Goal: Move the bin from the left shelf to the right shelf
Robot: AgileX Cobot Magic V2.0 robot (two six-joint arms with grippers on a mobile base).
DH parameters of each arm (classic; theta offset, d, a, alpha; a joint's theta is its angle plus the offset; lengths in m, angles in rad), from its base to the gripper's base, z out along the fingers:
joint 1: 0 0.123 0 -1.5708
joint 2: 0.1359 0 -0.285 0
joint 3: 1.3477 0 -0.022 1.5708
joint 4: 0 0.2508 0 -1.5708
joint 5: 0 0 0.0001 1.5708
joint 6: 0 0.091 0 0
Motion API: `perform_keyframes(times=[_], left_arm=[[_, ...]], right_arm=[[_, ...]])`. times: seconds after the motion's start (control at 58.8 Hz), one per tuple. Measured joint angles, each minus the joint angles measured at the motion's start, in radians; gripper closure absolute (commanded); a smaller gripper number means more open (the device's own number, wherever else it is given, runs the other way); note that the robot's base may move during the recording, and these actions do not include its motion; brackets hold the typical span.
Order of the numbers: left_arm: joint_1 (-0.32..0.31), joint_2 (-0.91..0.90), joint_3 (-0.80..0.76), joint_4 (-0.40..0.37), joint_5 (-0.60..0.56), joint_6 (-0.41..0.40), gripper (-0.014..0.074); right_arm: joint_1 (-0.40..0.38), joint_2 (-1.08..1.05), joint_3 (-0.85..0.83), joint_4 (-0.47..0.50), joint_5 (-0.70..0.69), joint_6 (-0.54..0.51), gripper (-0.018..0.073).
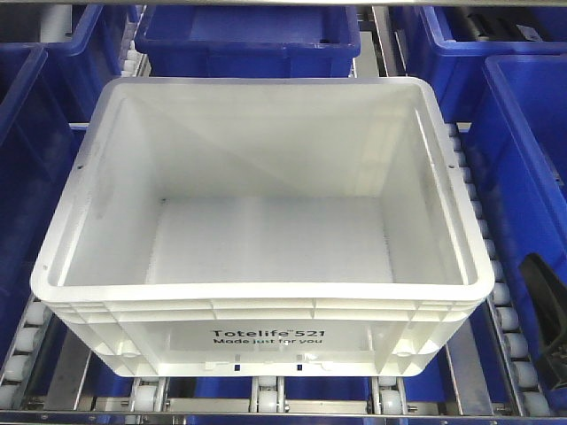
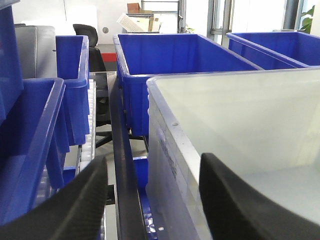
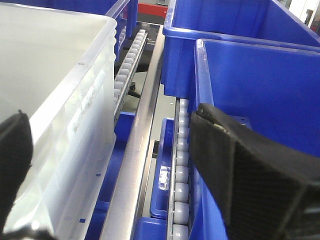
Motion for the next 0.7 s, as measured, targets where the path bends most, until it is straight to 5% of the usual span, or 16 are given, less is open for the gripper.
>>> perform_keyframes(times=[0.697], left_arm=[[0.0,0.0,0.0,0.0,0.002,0.001,0.02]], right_arm=[[0.0,0.0,0.0,0.0,-0.006,0.0,-0.0026]])
